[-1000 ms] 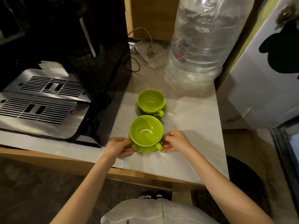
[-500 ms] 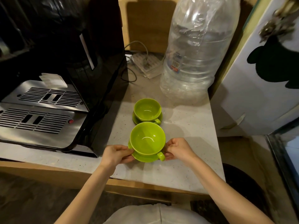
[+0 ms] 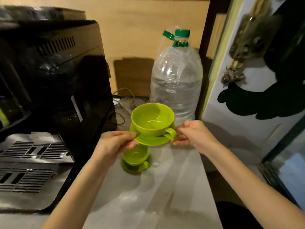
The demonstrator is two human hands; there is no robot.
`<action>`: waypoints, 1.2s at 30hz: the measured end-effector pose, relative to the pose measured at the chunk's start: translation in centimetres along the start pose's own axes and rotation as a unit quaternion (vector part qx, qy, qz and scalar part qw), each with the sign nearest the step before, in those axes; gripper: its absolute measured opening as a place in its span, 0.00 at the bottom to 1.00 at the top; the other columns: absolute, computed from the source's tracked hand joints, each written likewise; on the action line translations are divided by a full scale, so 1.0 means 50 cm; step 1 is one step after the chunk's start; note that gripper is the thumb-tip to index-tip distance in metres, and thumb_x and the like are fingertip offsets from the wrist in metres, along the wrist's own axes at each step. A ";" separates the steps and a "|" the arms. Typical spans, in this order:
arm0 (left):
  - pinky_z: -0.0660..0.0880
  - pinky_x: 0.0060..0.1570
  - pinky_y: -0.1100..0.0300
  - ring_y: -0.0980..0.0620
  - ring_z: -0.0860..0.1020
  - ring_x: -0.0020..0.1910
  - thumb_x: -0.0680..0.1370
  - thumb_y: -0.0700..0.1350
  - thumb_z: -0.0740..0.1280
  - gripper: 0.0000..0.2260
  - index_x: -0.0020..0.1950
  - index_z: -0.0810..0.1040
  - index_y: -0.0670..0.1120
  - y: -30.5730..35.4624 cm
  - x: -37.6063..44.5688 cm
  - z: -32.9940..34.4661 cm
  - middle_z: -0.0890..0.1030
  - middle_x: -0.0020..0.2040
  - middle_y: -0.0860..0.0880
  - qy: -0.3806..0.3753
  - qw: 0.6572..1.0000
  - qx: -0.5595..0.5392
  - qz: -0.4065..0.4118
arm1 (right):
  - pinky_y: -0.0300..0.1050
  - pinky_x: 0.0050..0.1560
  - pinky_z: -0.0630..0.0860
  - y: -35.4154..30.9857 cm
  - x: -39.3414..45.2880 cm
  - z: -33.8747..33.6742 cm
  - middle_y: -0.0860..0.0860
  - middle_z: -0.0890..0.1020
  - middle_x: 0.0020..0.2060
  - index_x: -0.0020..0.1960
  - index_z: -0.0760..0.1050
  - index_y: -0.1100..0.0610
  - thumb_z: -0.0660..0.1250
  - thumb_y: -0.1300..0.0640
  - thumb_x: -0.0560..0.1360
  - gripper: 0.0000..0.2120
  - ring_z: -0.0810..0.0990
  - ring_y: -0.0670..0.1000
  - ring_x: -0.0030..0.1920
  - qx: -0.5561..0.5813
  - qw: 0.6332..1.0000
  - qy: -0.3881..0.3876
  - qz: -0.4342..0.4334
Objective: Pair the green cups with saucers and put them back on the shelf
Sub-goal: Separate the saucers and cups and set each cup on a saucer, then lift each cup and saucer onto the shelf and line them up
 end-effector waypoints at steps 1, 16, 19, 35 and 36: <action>0.75 0.23 0.72 0.58 0.77 0.20 0.73 0.34 0.66 0.04 0.39 0.79 0.36 0.029 0.005 0.013 0.81 0.22 0.47 -0.006 1.000 -0.003 0.007 | 0.37 0.24 0.79 -0.033 0.000 -0.008 0.52 0.81 0.19 0.41 0.72 0.65 0.62 0.68 0.74 0.03 0.80 0.47 0.21 0.008 1.000 0.001 -0.014; 0.74 0.20 0.68 0.52 0.79 0.20 0.73 0.32 0.64 0.06 0.35 0.75 0.32 0.458 0.017 0.181 0.80 0.22 0.41 -0.060 0.982 -0.104 0.148 | 0.37 0.21 0.77 -0.469 -0.042 -0.125 0.58 0.81 0.21 0.35 0.75 0.68 0.61 0.71 0.72 0.09 0.81 0.50 0.21 0.083 0.979 0.045 -0.182; 0.75 0.19 0.67 0.52 0.79 0.20 0.73 0.31 0.64 0.06 0.36 0.75 0.33 0.535 0.011 0.211 0.80 0.22 0.40 -0.081 0.978 -0.107 0.162 | 0.37 0.20 0.77 -0.548 -0.046 -0.137 0.58 0.81 0.21 0.37 0.75 0.68 0.62 0.71 0.72 0.06 0.81 0.51 0.21 0.079 0.974 0.051 -0.207; 0.76 0.21 0.63 0.50 0.79 0.19 0.72 0.31 0.65 0.05 0.36 0.75 0.34 0.893 0.006 0.326 0.79 0.21 0.39 -0.098 0.958 -0.058 0.263 | 0.36 0.17 0.75 -0.897 -0.052 -0.202 0.58 0.81 0.20 0.41 0.74 0.66 0.62 0.69 0.73 0.04 0.81 0.50 0.21 0.072 0.947 0.075 -0.304; 0.76 0.20 0.63 0.50 0.79 0.18 0.72 0.31 0.65 0.05 0.36 0.75 0.33 0.915 0.009 0.335 0.79 0.21 0.39 -0.098 0.956 -0.055 0.271 | 0.36 0.17 0.74 -0.919 -0.049 -0.209 0.58 0.81 0.20 0.41 0.74 0.66 0.62 0.69 0.73 0.04 0.81 0.50 0.21 0.071 0.946 0.080 -0.307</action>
Point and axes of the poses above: each hand's wrist, its own x-axis towards the middle knuckle, its own z-axis out of the palm, y = z × x, the point moved 7 cm from there along x, towards the middle knuckle
